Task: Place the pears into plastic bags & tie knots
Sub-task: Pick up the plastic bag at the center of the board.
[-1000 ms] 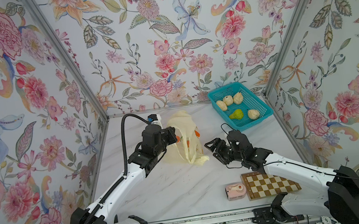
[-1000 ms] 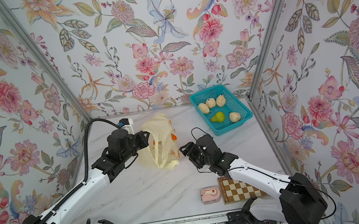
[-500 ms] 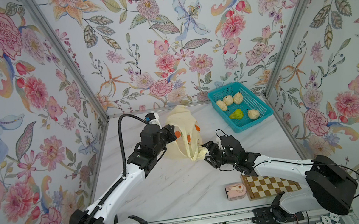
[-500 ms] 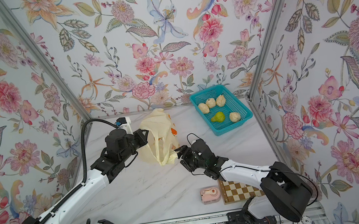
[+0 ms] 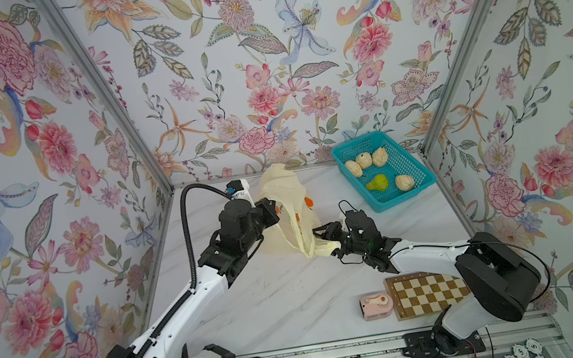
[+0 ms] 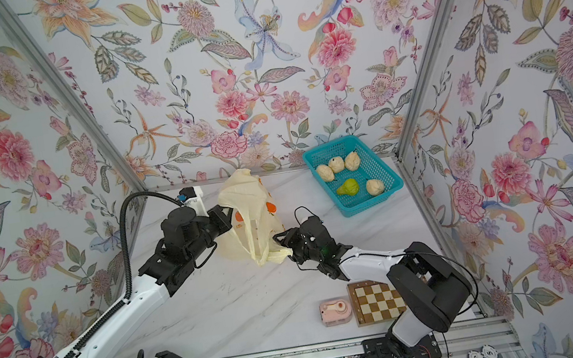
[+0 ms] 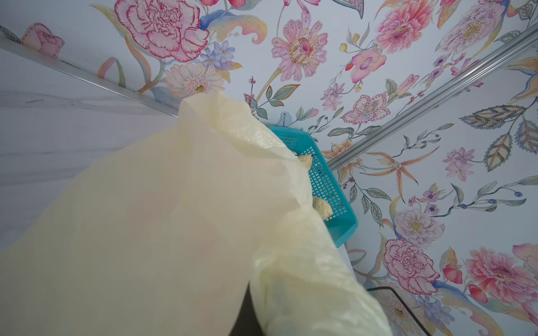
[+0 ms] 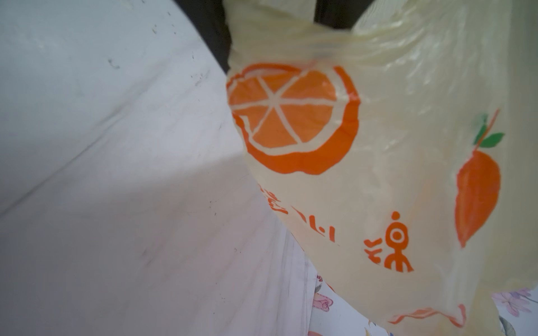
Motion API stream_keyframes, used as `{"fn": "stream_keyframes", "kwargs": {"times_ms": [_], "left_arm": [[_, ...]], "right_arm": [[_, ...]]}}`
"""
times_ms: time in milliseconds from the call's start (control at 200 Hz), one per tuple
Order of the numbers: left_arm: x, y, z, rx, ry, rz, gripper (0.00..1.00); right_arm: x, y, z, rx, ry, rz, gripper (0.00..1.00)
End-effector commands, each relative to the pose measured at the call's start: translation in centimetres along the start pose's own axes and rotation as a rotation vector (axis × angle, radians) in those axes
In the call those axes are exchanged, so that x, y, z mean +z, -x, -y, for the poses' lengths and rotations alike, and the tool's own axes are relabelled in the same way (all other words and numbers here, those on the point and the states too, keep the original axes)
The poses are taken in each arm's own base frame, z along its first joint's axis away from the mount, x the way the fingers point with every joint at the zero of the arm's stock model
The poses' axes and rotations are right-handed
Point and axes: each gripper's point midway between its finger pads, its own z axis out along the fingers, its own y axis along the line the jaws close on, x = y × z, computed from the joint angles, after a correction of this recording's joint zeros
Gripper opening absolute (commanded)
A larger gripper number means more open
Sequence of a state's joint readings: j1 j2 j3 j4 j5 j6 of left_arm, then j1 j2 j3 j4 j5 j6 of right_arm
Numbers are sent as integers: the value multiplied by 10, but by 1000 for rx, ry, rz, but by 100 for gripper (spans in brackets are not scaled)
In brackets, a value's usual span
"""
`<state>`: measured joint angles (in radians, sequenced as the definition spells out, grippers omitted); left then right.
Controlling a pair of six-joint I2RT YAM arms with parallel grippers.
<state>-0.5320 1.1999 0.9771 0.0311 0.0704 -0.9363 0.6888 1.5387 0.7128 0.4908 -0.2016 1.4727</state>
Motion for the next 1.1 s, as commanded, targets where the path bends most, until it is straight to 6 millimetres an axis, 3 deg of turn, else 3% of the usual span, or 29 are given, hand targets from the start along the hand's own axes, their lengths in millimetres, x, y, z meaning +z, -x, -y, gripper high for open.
{"fn": "stream_keyframes", "kwargs": {"times_ms": [0,20,45,145,295,440,671,921,1016,1091], "left_arm": [[-9,13,4,19,1,40,2],[-9,13,3,30,9,36,2],[-9,13,2,46,19,29,2],[-8,11,-2,133,72,-16,3],[-9,4,-15,273,172,-115,4],[-18,-5,-23,374,225,-211,5],[-37,-40,-43,484,263,-415,6],[-59,-74,-71,555,334,-625,5],[-63,-83,-78,593,342,-679,5],[-57,-91,-85,615,343,-715,5]], "right_arm": [[-9,12,-22,-151,-1,10,18],[-12,11,-24,-189,-15,1,14],[-18,23,-25,-222,-39,20,10],[-42,28,-33,-394,-126,-2,0],[-81,23,-43,-603,-255,-85,0],[-120,6,-46,-708,-367,-237,0],[-167,-3,-48,-808,-521,-362,0],[-194,0,-38,-818,-700,-450,0],[-191,3,-38,-835,-715,-459,0],[-183,11,-27,-841,-762,-478,0]]}}
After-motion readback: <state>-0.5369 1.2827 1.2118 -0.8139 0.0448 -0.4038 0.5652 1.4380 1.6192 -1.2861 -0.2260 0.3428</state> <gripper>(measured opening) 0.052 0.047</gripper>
